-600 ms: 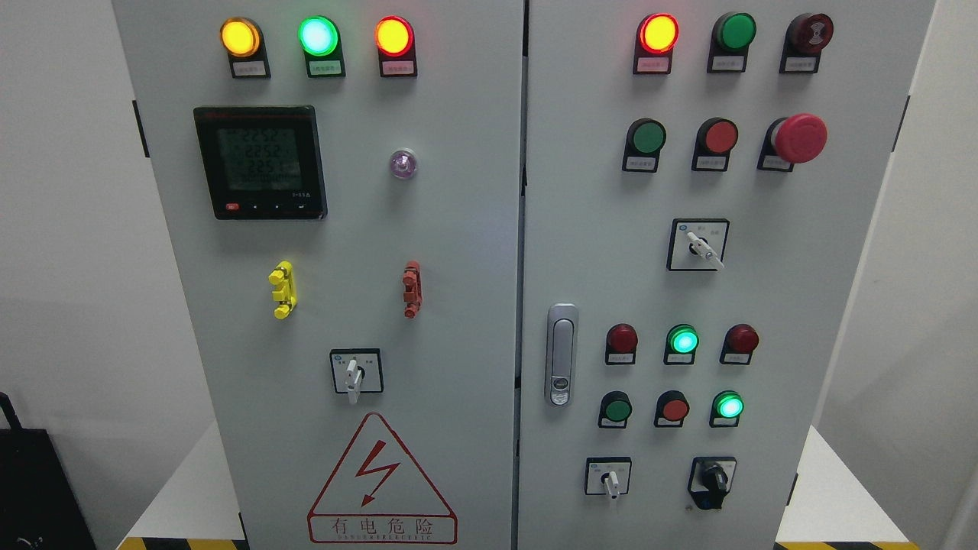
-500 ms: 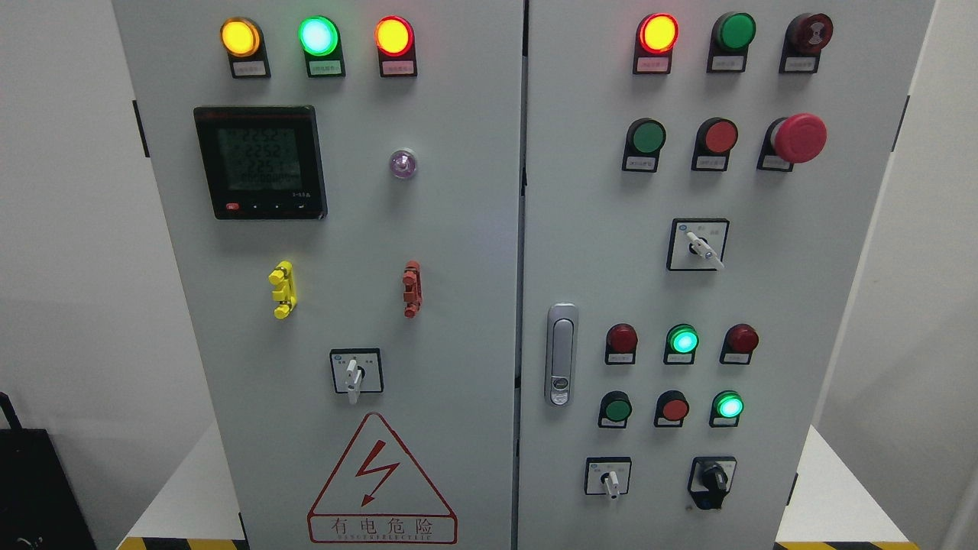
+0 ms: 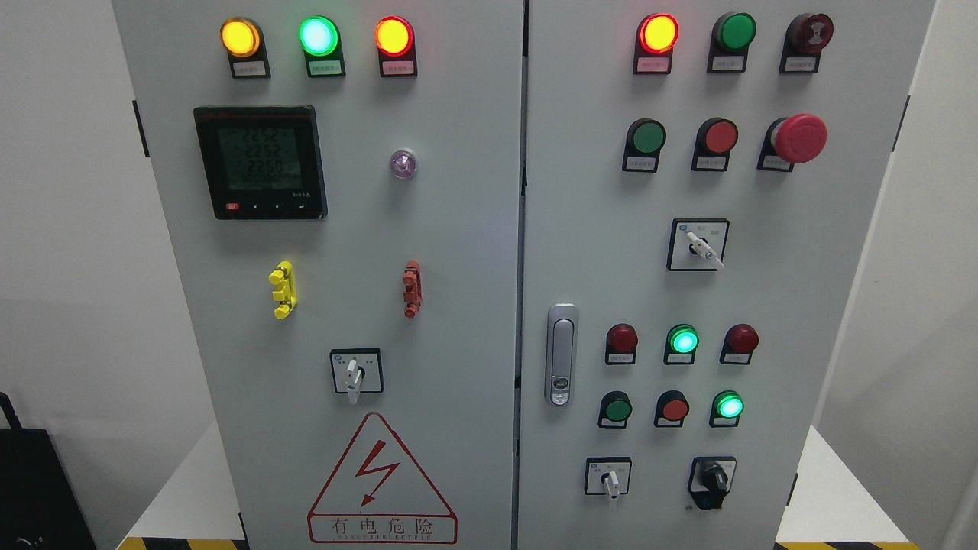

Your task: Turn on light switch 1

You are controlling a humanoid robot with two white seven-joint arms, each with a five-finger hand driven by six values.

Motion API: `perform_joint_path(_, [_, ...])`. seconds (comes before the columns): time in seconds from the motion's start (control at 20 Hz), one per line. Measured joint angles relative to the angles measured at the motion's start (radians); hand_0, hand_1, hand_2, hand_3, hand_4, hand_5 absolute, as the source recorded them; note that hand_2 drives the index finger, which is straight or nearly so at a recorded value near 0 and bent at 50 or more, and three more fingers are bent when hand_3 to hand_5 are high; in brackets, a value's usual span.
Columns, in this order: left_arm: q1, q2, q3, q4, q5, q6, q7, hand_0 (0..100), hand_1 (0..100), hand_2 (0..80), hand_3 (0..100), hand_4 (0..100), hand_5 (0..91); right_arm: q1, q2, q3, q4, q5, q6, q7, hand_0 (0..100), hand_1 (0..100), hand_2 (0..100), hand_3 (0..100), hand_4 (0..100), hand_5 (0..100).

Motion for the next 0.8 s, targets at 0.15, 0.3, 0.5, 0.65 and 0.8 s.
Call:
perform_joint_path(0.15, [0.026,0.002,0.0,-0.046,-0.004,-0.001,0.009,26,0,0.0,0,0,0.0,0.0,0.0,0.0,0.0,0.0,0.0,0.0,0,0,0,0,0,0])
perform_joint_path(0.3, [0.047,0.006,0.0,-0.099,-0.023,-0.001,0.033,25,0,0.0,0,2,0.0,0.0,0.0,0.0,0.0,0.0,0.0,0.0,0,0,0,0,0,0])
perform_joint_path(0.5, [0.085,0.022,0.0,-0.209,-0.037,-0.011,0.053,26,0,0.0,6,11,0.0,0.0,0.0,0.0,0.0,0.0,0.0,0.0,0,0,0,0,0,0])
perform_joint_path(0.65, [0.11,0.031,-0.001,-0.3,-0.043,-0.045,0.054,28,0,0.0,14,21,0.0,0.0,0.0,0.0,0.0,0.0,0.0,0.0,0,0,0,0,0,0])
perform_joint_path(0.8, [0.13,0.038,-0.001,-0.398,-0.046,-0.124,0.057,30,6,0.0,19,26,0.0,0.0,0.0,0.0,0.0,0.0,0.0,0.0,0,0,0,0,0,0])
